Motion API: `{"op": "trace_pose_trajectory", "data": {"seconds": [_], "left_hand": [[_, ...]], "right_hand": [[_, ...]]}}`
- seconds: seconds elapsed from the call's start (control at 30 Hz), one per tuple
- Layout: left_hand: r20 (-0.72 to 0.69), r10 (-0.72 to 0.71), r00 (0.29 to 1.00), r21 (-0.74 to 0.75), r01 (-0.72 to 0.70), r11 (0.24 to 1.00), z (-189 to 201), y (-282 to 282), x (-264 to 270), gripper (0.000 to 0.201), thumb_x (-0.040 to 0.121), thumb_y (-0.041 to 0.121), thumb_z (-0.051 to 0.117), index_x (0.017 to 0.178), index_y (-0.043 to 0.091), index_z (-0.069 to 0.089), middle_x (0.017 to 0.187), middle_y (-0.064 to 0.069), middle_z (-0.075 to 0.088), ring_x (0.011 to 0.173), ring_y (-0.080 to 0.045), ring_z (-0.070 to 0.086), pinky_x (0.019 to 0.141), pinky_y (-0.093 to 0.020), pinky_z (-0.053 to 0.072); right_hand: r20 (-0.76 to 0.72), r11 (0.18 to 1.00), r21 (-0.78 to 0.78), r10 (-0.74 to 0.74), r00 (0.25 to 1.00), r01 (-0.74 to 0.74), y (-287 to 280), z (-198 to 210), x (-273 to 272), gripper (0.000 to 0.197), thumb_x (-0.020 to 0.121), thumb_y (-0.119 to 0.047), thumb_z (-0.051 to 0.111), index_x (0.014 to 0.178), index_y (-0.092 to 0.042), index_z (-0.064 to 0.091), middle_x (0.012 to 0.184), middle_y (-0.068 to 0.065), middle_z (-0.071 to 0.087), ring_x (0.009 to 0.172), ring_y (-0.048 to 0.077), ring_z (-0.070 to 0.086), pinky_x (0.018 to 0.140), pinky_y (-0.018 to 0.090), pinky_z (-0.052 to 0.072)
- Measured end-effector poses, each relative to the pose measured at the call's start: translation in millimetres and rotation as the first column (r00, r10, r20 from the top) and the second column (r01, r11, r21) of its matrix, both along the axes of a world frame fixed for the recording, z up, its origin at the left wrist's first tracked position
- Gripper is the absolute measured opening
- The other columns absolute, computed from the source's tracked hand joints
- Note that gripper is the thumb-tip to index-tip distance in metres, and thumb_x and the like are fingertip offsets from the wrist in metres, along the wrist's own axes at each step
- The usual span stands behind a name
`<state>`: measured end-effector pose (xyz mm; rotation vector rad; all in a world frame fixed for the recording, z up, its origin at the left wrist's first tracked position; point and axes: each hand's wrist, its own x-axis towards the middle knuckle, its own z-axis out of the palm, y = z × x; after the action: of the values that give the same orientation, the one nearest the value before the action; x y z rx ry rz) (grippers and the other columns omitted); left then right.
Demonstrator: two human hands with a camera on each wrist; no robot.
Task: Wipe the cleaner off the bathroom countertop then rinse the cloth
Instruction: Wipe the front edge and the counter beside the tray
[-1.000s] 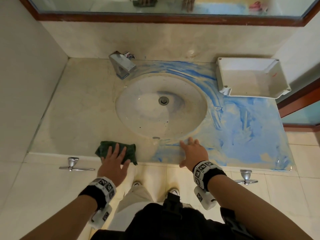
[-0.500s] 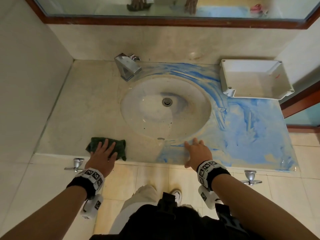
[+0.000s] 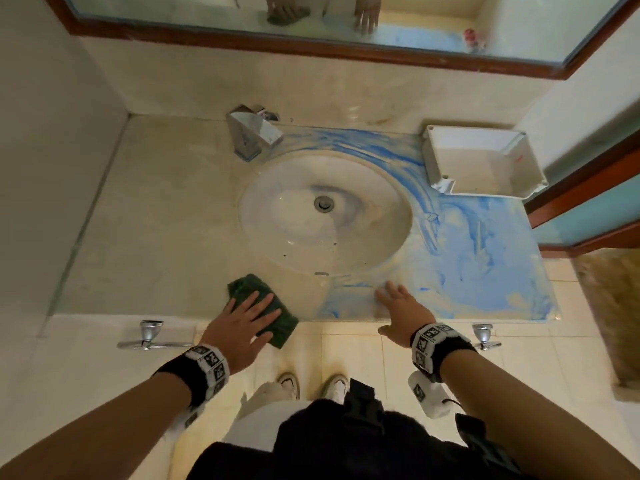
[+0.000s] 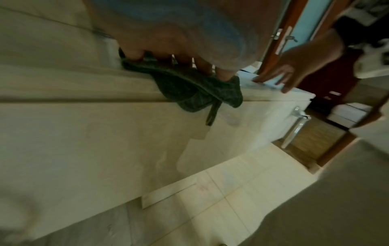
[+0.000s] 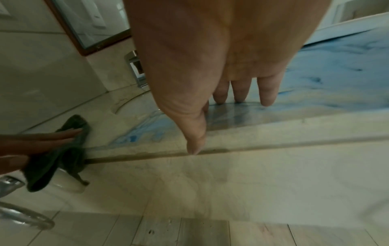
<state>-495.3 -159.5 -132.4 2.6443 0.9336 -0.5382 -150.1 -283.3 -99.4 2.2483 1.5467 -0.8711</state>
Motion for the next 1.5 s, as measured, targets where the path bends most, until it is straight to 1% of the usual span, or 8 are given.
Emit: {"op": "trace_pose_trajectory", "data": {"seconds": [0.2,0.33,0.4,0.53,0.67,0.83,1.17,1.5], "left_hand": [[-0.018,0.209,0.978,-0.027,-0.209,0.978,0.6,13.4,-34.9,0.066,0.094,0.062,0.013,0.143,0.031,0.044,0.156,0.004,0.031,0.144,-0.026,0.029,0.111,-0.057,0.028],[0.023,0.145,0.989,-0.018,-0.144,0.989,4.8,-5.3,5.3,0.065,0.091,0.061,0.02,0.143,0.032,0.045,0.156,0.003,0.032,0.145,-0.027,0.027,0.111,-0.059,0.025],[0.038,0.049,0.998,-0.013,-0.049,0.999,7.7,-13.7,30.1,0.067,0.09,0.062,0.017,0.148,0.034,0.035,0.16,0.004,0.02,0.149,-0.025,0.014,0.115,-0.058,0.015],[0.017,-0.051,0.999,-0.048,0.052,0.997,11.5,-32.3,65.9,0.064,0.094,0.061,0.023,0.153,0.036,0.017,0.163,0.006,-0.002,0.15,-0.023,-0.005,0.117,-0.055,0.0],[0.021,-0.056,0.998,-0.054,0.057,0.997,9.0,-34.1,67.9,0.064,0.094,0.06,0.024,0.153,0.038,0.016,0.162,0.009,-0.004,0.15,-0.021,-0.004,0.117,-0.052,0.001],[0.042,0.069,0.997,-0.046,-0.068,0.997,5.7,-41.6,67.2,0.068,0.088,0.06,0.015,0.149,0.037,0.031,0.161,0.009,0.014,0.149,-0.021,0.01,0.116,-0.054,0.012],[0.011,0.169,0.986,-0.022,-0.168,0.986,5.4,-82.6,136.3,0.072,0.084,0.062,0.014,0.151,0.037,0.025,0.162,0.009,0.007,0.15,-0.02,0.004,0.119,-0.052,0.009],[-0.104,0.465,0.879,0.012,-0.466,0.885,15.4,-71.8,121.2,0.061,0.098,0.053,0.027,0.154,0.028,0.023,0.163,0.002,0.006,0.15,-0.026,0.004,0.12,-0.048,0.01]], "right_hand": [[-0.003,0.969,0.121,-0.216,0.976,0.214,-38.2,13.9,12.9,0.057,0.095,-0.027,0.056,0.148,-0.028,0.036,0.162,-0.005,0.016,0.145,0.021,0.023,0.115,0.037,0.03],[0.04,0.904,0.227,-0.382,0.923,0.364,-36.1,26.6,26.6,0.009,0.09,-0.029,0.062,0.095,-0.026,0.07,0.133,-0.002,0.059,0.118,0.02,0.055,0.098,0.034,0.044],[0.079,0.894,0.228,-0.413,0.907,0.387,-27.0,35.8,31.8,0.017,0.09,-0.038,0.063,0.087,-0.023,0.069,0.106,0.001,0.069,0.097,0.021,0.062,0.083,0.033,0.052],[0.174,0.925,0.189,-0.361,0.916,0.329,-13.4,42.3,48.0,0.022,0.096,-0.033,0.049,0.096,-0.017,0.064,0.097,0.006,0.066,0.093,0.026,0.063,0.077,0.036,0.054],[0.159,0.957,0.066,-0.288,0.944,0.281,-20.6,36.3,78.5,0.052,0.091,-0.037,0.058,0.14,-0.029,0.043,0.137,0.001,0.053,0.126,0.025,0.048,0.096,0.041,0.047],[0.18,0.973,-0.098,-0.188,0.965,0.208,-48.4,18.5,118.5,0.083,0.085,-0.048,0.066,0.153,-0.025,0.023,0.158,0.007,0.024,0.142,0.029,0.029,0.11,0.041,0.035],[0.197,0.999,0.014,-0.051,0.979,0.05,-66.1,-2.6,133.0,0.061,0.09,-0.052,0.054,0.139,-0.025,0.031,0.127,0.009,0.043,0.111,0.029,0.051,0.076,0.036,0.048],[0.18,0.999,-0.001,0.031,0.983,-0.032,-60.7,1.1,140.5,0.053,0.088,-0.05,0.059,0.128,-0.021,0.042,0.114,0.01,0.053,0.101,0.029,0.057,0.074,0.034,0.047]]}}
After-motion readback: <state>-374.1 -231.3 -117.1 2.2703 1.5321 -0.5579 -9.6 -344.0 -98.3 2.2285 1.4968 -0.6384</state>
